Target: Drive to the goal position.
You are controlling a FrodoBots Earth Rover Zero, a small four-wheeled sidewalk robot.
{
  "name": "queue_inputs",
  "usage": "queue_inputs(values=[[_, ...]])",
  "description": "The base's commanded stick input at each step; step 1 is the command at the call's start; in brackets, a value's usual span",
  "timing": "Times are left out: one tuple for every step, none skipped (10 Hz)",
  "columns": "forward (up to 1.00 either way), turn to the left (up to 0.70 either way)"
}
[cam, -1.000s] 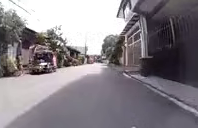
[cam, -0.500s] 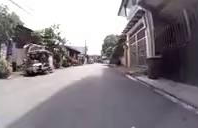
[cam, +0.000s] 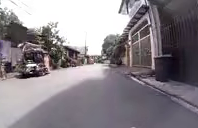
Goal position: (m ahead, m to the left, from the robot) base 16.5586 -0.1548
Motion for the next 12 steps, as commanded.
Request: queue_inputs(values=[[1.00, 0.00], [1.00, 0.00], [1.00, 0.00], [1.00, 0.00], [1.00, 0.00], [1.00, 0.00], [1.00, 0.00], [1.00, 0.00], [1.00, 0.00], [1.00, 0.00], [1.00, 0.00], [1.00, 0.00]])
